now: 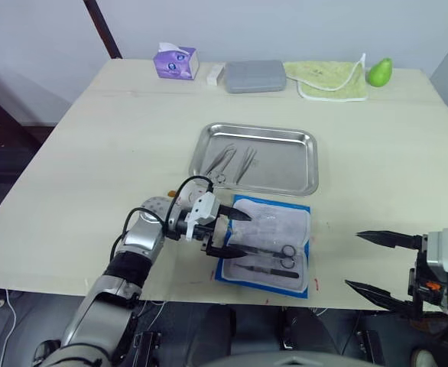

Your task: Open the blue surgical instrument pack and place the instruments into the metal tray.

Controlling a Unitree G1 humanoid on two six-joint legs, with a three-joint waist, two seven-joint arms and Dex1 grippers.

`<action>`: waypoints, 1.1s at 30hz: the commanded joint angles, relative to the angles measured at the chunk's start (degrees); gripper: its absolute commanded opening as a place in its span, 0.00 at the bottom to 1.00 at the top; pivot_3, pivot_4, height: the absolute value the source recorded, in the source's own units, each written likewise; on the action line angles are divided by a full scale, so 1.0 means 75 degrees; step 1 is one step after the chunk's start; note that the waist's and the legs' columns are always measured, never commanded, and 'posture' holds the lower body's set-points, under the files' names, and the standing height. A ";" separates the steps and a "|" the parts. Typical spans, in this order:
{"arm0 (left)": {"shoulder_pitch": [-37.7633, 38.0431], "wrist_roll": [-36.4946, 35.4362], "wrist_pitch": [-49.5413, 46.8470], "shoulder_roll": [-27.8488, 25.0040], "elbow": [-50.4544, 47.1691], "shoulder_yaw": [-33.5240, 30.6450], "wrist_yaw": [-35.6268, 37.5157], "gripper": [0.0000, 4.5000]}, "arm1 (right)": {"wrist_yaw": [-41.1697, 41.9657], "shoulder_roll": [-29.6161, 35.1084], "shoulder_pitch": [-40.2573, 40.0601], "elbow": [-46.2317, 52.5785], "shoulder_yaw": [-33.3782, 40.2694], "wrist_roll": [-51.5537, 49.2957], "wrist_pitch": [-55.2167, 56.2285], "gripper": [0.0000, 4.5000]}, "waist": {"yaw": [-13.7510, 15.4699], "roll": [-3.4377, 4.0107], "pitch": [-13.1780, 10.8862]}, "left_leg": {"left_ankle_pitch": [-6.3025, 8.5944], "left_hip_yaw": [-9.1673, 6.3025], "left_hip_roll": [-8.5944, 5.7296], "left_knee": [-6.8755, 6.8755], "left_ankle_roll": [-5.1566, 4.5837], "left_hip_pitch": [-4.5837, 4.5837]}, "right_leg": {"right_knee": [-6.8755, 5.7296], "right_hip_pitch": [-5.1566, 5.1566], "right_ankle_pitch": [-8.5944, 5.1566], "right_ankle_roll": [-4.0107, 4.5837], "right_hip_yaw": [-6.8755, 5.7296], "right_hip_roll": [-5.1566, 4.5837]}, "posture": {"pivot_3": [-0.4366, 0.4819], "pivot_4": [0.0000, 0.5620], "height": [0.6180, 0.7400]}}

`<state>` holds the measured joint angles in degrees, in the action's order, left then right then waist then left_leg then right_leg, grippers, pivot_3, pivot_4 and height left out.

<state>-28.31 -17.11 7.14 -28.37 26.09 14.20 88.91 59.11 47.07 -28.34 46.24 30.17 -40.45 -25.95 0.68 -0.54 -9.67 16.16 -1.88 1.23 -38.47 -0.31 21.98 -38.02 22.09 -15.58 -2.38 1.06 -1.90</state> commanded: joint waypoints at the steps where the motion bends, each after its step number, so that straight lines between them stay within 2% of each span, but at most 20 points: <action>1: -0.0047 0.0054 0.0327 -0.0081 0.0103 0.0164 0.0444 0.99 | -0.0087 0.0084 0.0023 0.0248 0.0115 -0.0134 -0.0027 1.00 | 0.0000 0.0000 0.0000 | 0.0000 -0.0001 0.0000 0.0000 0.0000 0.0000 | 0.0000 0.0000 0.0000 0.0000 0.0000 0.0000 | 0.48 0.27 1.00; 6: 0.0091 0.0112 0.0750 -0.0216 0.0402 0.0311 0.0478 0.99 | -0.0181 0.0107 0.0018 0.0313 0.0117 -0.0180 -0.0087 1.00 | 0.0000 0.0001 0.0002 | 0.0000 -0.0003 0.0001 0.0000 0.0000 -0.0003 | -0.0001 -0.0001 0.0000 0.0000 0.0003 -0.0001 | 0.48 0.27 1.00; 11: 0.0069 0.0586 0.1430 -0.0073 0.1149 0.0458 0.0355 0.99 | -0.0356 0.0139 0.0180 0.0370 -0.0073 -0.0204 -0.0177 1.00 | -0.0003 0.0013 0.0020 | 0.0000 -0.0002 0.0001 0.0000 0.0000 -0.0020 | -0.0002 -0.0019 0.0000 0.0000 0.0002 -0.0001 | 0.48 0.27 1.00; 21: -0.0177 0.0886 0.2139 0.0218 0.2366 0.0558 0.0344 0.99 | -0.1231 0.0177 0.1278 0.0264 -0.1200 -0.0144 -0.0697 1.00 | 0.0021 0.0128 0.0189 | 0.0000 -0.0003 -0.0004 0.0001 -0.0001 -0.0050 | 0.0005 -0.0064 -0.0002 0.0000 -0.0012 -0.0001 | 0.48 0.27 1.00; 25: -0.0245 0.0883 0.2214 0.0292 0.2490 0.0563 0.0326 0.99 | -0.1639 0.0230 0.2042 0.0224 -0.2175 0.0604 -0.0671 1.00 | 0.0019 0.0154 0.0223 | 0.0000 -0.0007 -0.0006 0.0002 -0.0001 -0.0049 | 0.0007 -0.0065 -0.0004 0.0001 -0.0015 -0.0001 | 0.48 0.27 1.00; 28: -0.0230 0.0858 0.2237 0.0337 0.2436 0.0566 0.0303 0.99 | -0.2190 0.0341 0.3135 -0.0023 -0.3404 0.1254 -0.1332 1.00 | 0.0007 0.0160 0.0242 | 0.0000 -0.0007 -0.0007 0.0002 -0.0001 -0.0049 | 0.0008 -0.0065 -0.0004 0.0001 -0.0015 -0.0001 | 0.48 0.27 1.00; 30: -0.0190 0.0834 0.2203 0.0346 0.2305 0.0570 0.0313 0.99 | -0.2510 0.0146 0.3979 -0.0513 -0.4343 0.1901 -0.1601 1.00 | 0.0009 0.0158 0.0251 | 0.0000 -0.0006 -0.0008 0.0002 -0.0001 -0.0052 | 0.0008 -0.0065 -0.0004 0.0001 -0.0011 0.0000 | 0.48 0.27 1.00; 33: -0.0118 0.0774 0.2036 0.0350 0.1988 0.0551 0.0317 0.99 | -0.2712 -0.0233 0.4777 -0.0988 -0.5141 0.2190 -0.1918 1.00 | 0.0017 0.0156 0.0251 | -0.0001 -0.0013 -0.0012 0.0003 -0.0001 -0.0048 | 0.0009 -0.0060 -0.0005 0.0003 -0.0008 0.0002 | 0.48 0.27 1.00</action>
<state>-31.11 -14.40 23.34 -25.64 39.63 16.30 89.66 39.54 45.63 6.50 38.74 -6.93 -25.13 -39.64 0.81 0.62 -7.79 16.16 -2.00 1.13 -38.45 -0.32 21.66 -37.96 21.64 -15.61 -2.36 0.98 -1.90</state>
